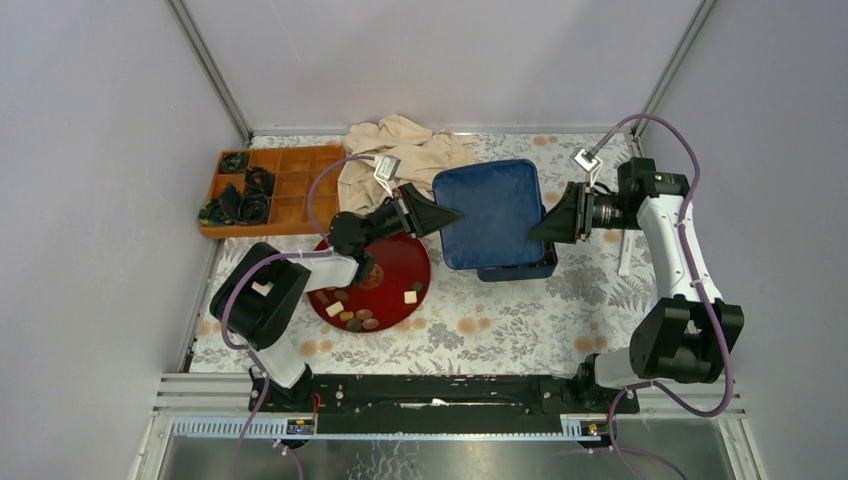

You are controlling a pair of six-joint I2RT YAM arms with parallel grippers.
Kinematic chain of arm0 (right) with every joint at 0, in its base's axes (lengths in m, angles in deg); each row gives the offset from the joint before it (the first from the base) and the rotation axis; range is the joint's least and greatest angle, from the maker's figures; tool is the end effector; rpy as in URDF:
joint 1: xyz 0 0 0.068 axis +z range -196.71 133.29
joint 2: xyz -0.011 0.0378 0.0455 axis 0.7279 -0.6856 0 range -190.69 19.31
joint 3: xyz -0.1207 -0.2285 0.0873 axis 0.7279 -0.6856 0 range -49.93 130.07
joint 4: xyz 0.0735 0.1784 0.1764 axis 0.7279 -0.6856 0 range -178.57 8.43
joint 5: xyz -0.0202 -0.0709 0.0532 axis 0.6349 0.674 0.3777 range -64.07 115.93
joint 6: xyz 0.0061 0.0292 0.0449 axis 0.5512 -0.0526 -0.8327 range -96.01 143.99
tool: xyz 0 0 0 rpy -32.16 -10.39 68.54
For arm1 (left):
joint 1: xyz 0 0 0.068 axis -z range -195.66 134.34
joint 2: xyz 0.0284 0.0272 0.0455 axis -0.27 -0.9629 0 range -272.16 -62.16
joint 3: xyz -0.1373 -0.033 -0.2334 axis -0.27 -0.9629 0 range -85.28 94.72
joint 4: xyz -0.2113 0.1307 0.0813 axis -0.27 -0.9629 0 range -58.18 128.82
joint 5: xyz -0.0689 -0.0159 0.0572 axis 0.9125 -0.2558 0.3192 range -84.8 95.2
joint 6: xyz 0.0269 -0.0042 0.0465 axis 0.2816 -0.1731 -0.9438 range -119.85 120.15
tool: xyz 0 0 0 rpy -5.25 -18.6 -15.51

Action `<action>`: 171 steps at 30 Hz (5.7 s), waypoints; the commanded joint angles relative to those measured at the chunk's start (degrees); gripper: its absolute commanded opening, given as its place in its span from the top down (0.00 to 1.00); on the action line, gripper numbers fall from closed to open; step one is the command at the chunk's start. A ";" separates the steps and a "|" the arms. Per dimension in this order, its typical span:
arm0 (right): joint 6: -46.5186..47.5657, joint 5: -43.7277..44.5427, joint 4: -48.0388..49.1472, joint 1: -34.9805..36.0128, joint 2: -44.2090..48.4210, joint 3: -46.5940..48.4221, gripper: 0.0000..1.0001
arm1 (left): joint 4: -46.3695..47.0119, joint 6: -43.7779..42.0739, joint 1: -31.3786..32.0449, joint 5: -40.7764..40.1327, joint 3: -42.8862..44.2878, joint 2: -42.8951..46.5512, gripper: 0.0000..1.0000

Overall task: Pack the chocolate
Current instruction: Adjust the box lid, then place the box lid in the packing box.

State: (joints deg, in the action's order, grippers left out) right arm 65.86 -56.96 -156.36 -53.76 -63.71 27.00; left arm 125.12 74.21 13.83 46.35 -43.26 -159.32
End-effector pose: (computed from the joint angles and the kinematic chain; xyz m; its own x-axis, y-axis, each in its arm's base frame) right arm 0.2527 0.0043 0.3318 -0.6357 -0.0047 -0.7719 -0.7589 0.1866 0.6239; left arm 0.2742 -0.1821 0.2609 -0.7042 -0.4335 -0.5623 0.6693 -0.1410 -0.7294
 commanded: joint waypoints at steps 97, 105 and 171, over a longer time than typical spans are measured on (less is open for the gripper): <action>-22.16 15.01 16.05 -7.05 -34.22 6.88 0.82 | -51.68 -27.73 7.76 -15.04 18.05 -18.81 0.42; -20.90 16.70 15.57 -8.22 -33.90 7.06 0.66 | -54.59 -28.70 8.20 -14.18 21.93 -20.83 0.51; -13.48 38.95 17.38 -9.72 -36.57 9.63 0.65 | -61.28 -30.76 9.35 -15.57 29.28 -22.27 0.33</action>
State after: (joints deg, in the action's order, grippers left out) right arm 51.33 -18.75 -138.15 -64.04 -98.18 34.71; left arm 59.90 43.26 23.67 31.72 -13.08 -183.47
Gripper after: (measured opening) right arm 0.371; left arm 0.676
